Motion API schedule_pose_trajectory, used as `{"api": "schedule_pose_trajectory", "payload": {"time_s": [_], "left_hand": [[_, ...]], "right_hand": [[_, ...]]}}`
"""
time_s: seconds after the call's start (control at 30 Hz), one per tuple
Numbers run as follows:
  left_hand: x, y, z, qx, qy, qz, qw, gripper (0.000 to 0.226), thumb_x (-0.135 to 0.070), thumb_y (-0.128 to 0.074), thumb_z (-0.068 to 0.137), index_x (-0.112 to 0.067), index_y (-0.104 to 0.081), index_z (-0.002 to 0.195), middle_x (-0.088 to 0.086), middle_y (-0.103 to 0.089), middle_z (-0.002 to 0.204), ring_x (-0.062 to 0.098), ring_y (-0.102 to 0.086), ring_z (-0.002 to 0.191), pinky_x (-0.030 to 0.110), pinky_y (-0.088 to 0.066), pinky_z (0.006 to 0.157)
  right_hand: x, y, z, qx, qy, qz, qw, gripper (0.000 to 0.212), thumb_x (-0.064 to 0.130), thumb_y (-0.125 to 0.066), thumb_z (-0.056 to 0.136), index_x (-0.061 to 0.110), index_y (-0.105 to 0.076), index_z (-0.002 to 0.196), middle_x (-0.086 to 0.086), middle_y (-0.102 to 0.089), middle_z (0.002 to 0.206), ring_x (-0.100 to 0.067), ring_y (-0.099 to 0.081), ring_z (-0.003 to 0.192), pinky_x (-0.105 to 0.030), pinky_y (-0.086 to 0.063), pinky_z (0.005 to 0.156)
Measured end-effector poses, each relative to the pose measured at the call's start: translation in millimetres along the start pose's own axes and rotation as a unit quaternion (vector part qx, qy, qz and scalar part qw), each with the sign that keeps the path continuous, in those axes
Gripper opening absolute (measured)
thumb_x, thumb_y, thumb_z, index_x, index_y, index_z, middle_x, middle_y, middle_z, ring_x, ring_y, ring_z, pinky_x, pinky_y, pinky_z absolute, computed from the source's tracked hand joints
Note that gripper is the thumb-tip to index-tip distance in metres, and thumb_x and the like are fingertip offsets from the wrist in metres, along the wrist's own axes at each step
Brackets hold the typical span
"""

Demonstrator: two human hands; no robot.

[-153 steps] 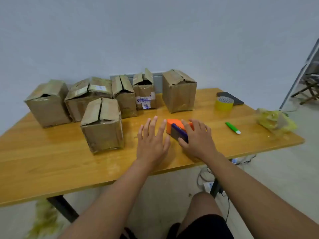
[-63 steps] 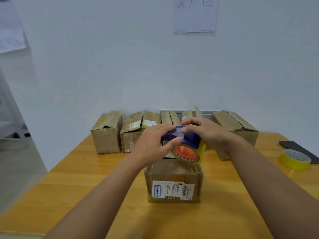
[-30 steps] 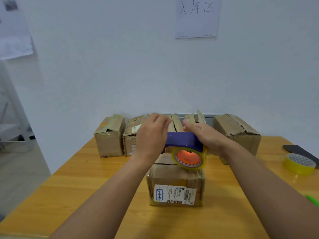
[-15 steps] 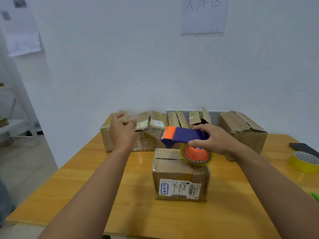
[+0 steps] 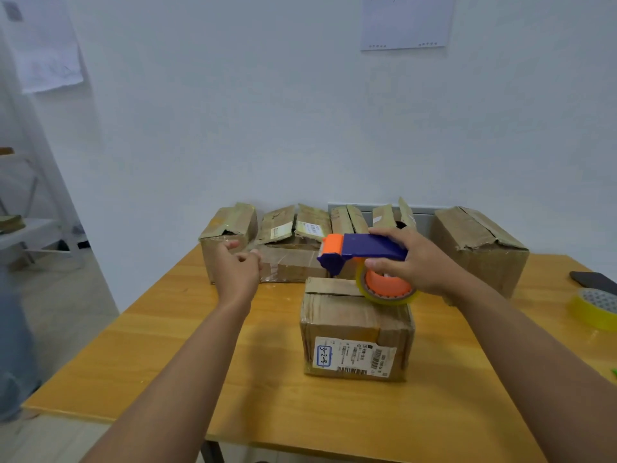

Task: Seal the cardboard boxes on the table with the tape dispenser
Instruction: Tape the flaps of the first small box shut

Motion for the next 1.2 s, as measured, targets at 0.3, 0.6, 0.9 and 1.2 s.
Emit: {"api": "schedule_pose_trajectory", "payload": {"time_s": [0.3,0.6,0.9,1.2], "left_hand": [[32,-11,-18,0.018,0.009,0.062,0.998,0.032,-0.018,-0.061,0.096,-0.013,-0.049,0.126,-0.001,-0.067,0.082,0.017,-0.067,0.081,0.04,-0.058,0.077],[63,-12,-31,0.036,0.181,-0.13,0.974,0.009,-0.018,-0.061,0.097,-0.012,-0.069,0.098,0.005,-0.073,0.094,0.019,-0.071,0.084,0.028,-0.058,0.067],[64,-4,-31,0.022,0.148,-0.084,0.985,0.018,-0.027,-0.062,0.096,-0.012,-0.071,0.092,0.004,-0.07,0.092,0.018,-0.068,0.084,0.032,-0.057,0.07],[73,-20,-44,0.049,0.164,-0.066,0.983,0.019,-0.022,-0.059,0.097,-0.006,-0.068,0.091,0.008,-0.068,0.093,0.021,-0.071,0.079,0.032,-0.059,0.07]], "right_hand": [[3,19,4,0.011,0.014,-0.016,1.0,0.061,0.04,-0.073,0.083,0.033,-0.048,0.138,0.006,-0.051,0.126,-0.011,-0.052,0.108,-0.018,-0.043,0.081],[8,23,-2,-0.013,0.027,-0.062,0.998,0.071,0.046,-0.075,0.078,0.037,-0.043,0.142,0.003,-0.047,0.12,-0.013,-0.047,0.106,-0.014,-0.038,0.076],[13,27,0,0.006,0.015,-0.084,0.996,0.074,0.062,-0.066,0.071,0.039,-0.047,0.138,0.004,-0.051,0.121,-0.012,-0.049,0.103,-0.016,-0.038,0.074],[2,29,-11,0.037,-0.028,-0.072,0.996,0.055,0.053,-0.067,0.08,0.035,-0.057,0.131,0.032,-0.046,0.099,0.004,-0.051,0.089,-0.007,-0.036,0.066]]}}
Point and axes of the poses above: each hand's wrist, its own z-axis towards the middle knuckle, its own y-axis out of the back of the hand, x = y × z, the point moved 8 cm from there along z, towards the middle knuckle
